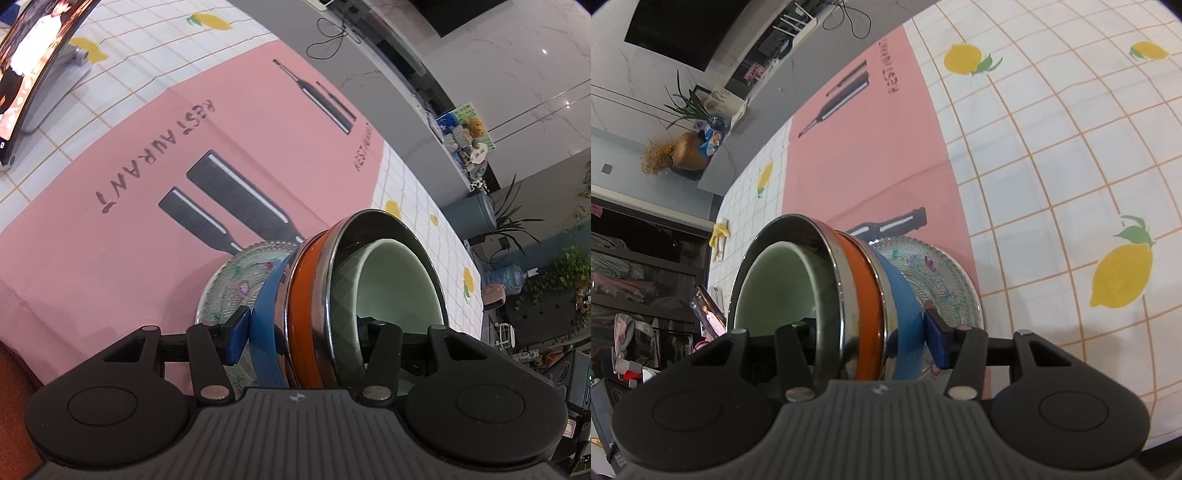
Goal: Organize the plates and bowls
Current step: 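Lift the bowl stack and carry it over the glass plate stack, then lower the bowl stack onto the glass plates and open both grippers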
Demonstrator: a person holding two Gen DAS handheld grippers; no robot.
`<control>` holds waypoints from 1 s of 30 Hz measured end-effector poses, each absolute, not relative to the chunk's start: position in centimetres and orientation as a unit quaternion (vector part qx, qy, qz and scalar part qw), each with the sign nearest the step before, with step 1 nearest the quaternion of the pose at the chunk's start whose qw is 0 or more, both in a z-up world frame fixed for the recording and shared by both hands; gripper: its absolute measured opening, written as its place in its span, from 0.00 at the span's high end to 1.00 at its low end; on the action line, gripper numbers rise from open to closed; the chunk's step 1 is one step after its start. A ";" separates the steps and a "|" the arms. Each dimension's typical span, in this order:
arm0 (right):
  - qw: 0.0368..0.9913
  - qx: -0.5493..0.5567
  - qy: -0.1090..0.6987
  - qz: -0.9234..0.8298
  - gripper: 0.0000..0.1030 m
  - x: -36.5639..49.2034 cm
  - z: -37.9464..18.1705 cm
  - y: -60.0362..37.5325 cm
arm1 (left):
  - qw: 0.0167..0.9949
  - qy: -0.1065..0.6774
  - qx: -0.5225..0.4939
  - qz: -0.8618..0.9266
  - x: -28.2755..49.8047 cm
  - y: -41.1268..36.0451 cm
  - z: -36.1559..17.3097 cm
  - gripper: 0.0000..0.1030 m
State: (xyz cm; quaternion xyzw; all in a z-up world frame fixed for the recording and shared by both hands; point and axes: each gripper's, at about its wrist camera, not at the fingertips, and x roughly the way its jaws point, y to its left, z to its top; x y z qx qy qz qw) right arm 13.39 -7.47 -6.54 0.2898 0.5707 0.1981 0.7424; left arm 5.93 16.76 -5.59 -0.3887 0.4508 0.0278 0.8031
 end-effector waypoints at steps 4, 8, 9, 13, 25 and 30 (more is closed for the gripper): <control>0.738 0.289 0.576 0.199 0.52 13.6 -7.2 -7.3 | 0.800 0.456 -0.389 0.033 6.0 16.9 -6.2 0.44; 0.740 0.289 0.572 0.202 0.52 13.6 -7.6 -7.4 | 0.804 0.448 -0.390 0.030 5.9 16.9 -6.6 0.44; 0.741 0.289 0.571 0.204 0.52 13.6 -7.6 -7.5 | 0.805 0.447 -0.390 0.028 5.8 16.9 -6.7 0.44; 0.741 0.286 0.570 0.209 0.52 13.5 -7.7 -7.7 | 0.800 0.450 -0.396 0.024 5.6 16.9 -6.8 0.44; 0.740 0.284 0.565 0.228 0.35 13.5 -6.8 -7.8 | 0.809 0.443 -0.384 0.044 5.6 16.5 -5.8 0.35; 0.758 0.270 0.547 0.232 0.34 13.0 -5.4 -8.1 | 0.833 0.418 -0.361 0.048 5.2 16.4 -3.9 0.30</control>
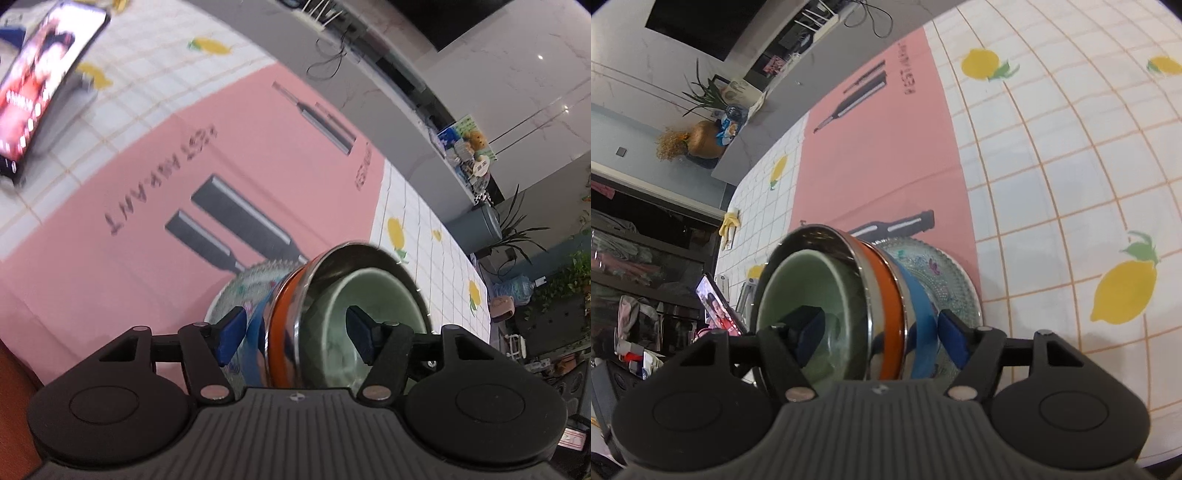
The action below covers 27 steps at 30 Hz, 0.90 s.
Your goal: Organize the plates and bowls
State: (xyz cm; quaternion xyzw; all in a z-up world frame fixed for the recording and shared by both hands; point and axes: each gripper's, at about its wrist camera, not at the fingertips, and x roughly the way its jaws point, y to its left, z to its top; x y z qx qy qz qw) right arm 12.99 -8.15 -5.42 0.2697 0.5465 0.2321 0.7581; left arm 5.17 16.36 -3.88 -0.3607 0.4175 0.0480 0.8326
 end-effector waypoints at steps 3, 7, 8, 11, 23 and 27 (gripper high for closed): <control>0.781 0.246 0.525 0.233 0.34 12.4 -3.8 -8.5 | 0.857 0.399 -0.321 0.054 4.6 15.7 -2.1 0.30; 0.828 0.191 0.476 0.227 0.34 11.1 -0.8 -9.0 | 0.896 0.363 -0.249 0.055 3.7 13.7 0.7 0.30; 0.839 0.178 0.462 0.224 0.34 10.7 0.0 -9.2 | 0.906 0.351 -0.231 0.052 3.4 13.0 1.5 0.30; 0.867 0.147 0.421 0.221 0.32 9.5 2.1 -10.1 | 0.928 0.321 -0.188 0.032 2.5 11.1 3.5 0.30; 0.934 0.072 0.297 0.186 0.23 4.9 7.8 -15.2 | 0.969 0.229 -0.064 -0.066 -0.8 4.6 8.4 0.30; 0.949 0.035 0.262 0.171 0.18 2.6 8.1 -16.3 | 0.973 0.212 -0.031 -0.081 -1.8 3.1 8.5 0.29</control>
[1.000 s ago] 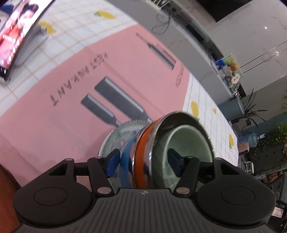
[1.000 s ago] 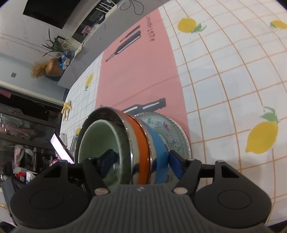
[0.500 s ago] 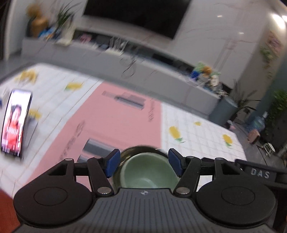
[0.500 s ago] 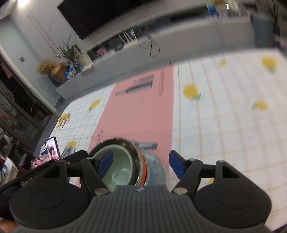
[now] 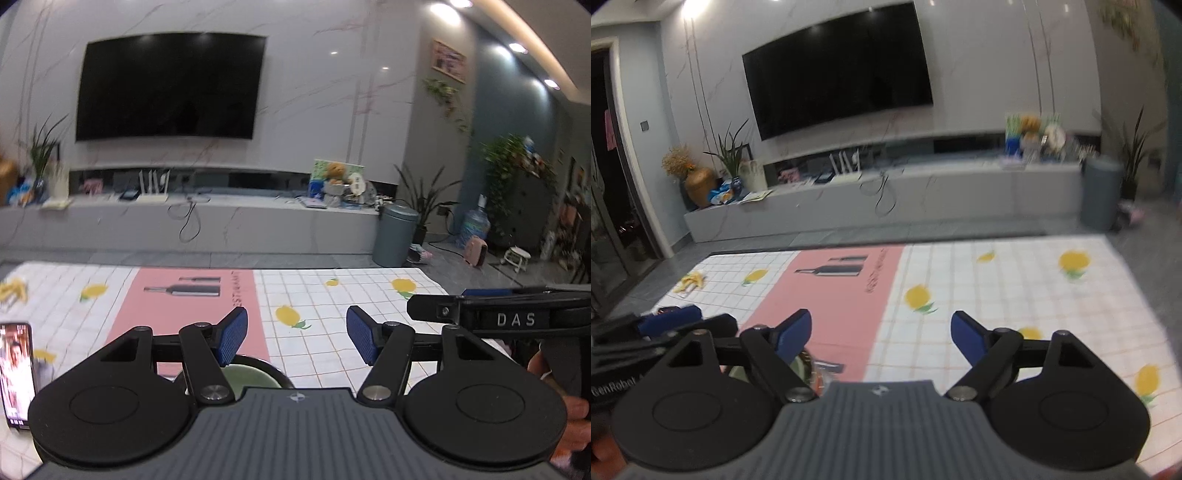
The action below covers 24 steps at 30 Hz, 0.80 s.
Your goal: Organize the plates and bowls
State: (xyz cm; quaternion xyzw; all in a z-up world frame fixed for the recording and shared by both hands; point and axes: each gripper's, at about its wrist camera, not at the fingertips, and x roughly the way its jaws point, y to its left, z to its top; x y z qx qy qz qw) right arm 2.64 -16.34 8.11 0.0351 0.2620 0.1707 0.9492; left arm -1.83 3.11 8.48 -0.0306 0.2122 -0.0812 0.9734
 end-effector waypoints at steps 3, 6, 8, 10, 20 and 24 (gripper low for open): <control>0.954 0.022 0.250 0.164 0.14 1.0 7.5 -17.1 | 0.973 0.212 0.006 -0.086 -2.7 1.8 8.0 0.27; 0.958 0.027 0.243 0.147 0.14 -0.5 6.1 -18.0 | 0.974 0.214 0.044 -0.067 -3.6 0.6 6.9 0.22; 0.962 0.032 0.239 0.126 0.14 -1.6 5.1 -18.4 | 0.972 0.224 0.047 -0.054 -4.1 0.1 5.9 0.20; 0.963 0.037 0.246 0.104 0.14 -2.3 4.0 -18.7 | 0.970 0.237 0.030 -0.051 -4.4 0.2 4.7 0.19; 0.953 0.033 0.290 0.073 0.14 -4.1 0.3 -18.2 | 0.947 0.320 -0.036 -0.008 -3.9 2.5 0.6 0.19; 0.947 0.022 0.313 0.075 0.14 -3.6 -1.0 -17.6 | 0.938 0.343 -0.041 -0.005 -3.8 2.8 -0.8 0.19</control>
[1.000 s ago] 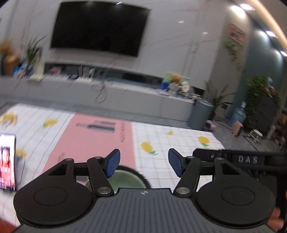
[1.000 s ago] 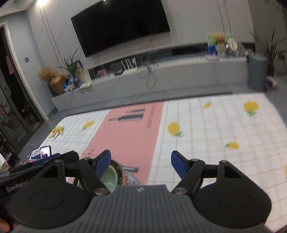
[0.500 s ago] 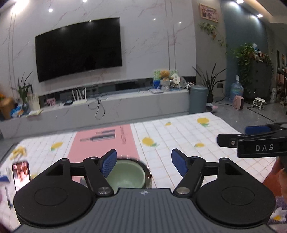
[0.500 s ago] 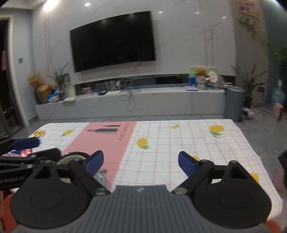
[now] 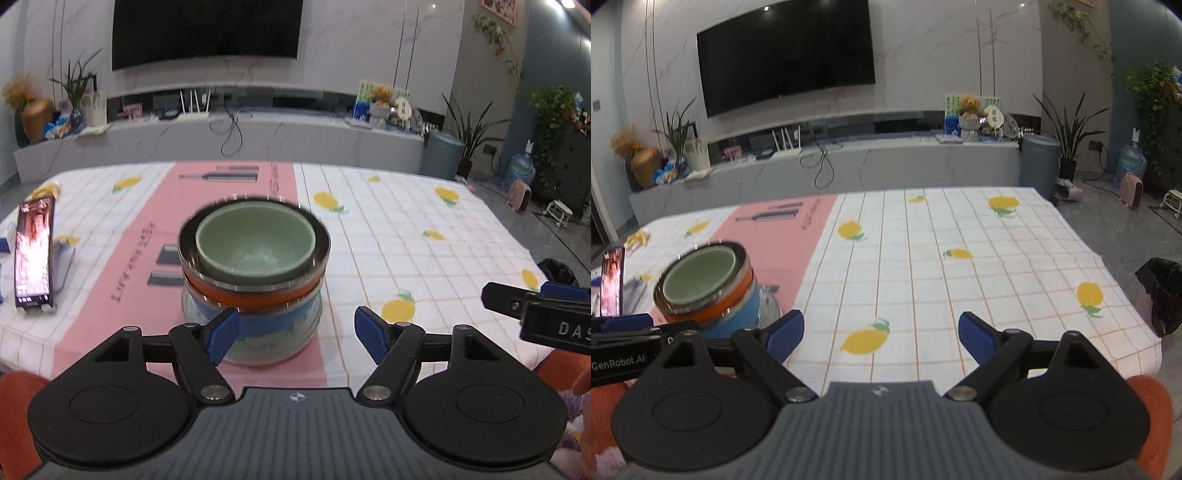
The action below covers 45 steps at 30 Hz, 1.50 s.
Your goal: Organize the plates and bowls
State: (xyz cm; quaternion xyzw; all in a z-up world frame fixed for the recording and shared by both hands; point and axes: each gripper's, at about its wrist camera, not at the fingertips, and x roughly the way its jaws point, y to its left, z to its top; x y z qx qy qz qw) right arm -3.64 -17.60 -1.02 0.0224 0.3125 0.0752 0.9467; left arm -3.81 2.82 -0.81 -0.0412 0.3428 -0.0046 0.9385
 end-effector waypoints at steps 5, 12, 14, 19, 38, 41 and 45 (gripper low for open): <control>0.932 0.016 0.353 0.078 0.14 -2.8 -2.8 -17.1 | 0.927 0.374 -0.030 0.008 -3.7 2.5 -2.9 0.19; 0.924 0.013 0.373 0.081 0.14 -2.4 -3.6 -16.8 | 0.915 0.401 -0.042 0.009 -3.6 2.5 -3.8 0.19; 0.923 0.015 0.377 0.080 0.14 -2.4 -3.8 -17.0 | 0.914 0.403 -0.042 0.008 -3.7 2.5 -3.8 0.19; 0.923 0.021 0.376 0.078 0.14 -2.5 -3.7 -17.2 | 0.914 0.404 -0.039 0.011 -3.8 2.4 -3.7 0.19; 0.927 0.030 0.365 0.079 0.14 -3.0 -3.3 -17.6 | 0.922 0.386 -0.016 -0.003 -4.0 1.8 -3.0 0.19; 0.927 0.032 0.364 0.080 0.14 -3.0 -3.3 -17.6 | 0.924 0.381 -0.011 -0.008 -4.0 1.6 -2.9 0.19; 0.928 0.037 0.364 0.077 0.14 -3.0 -3.2 -17.7 | 0.926 0.376 -0.007 -0.015 -4.0 1.5 -2.7 0.19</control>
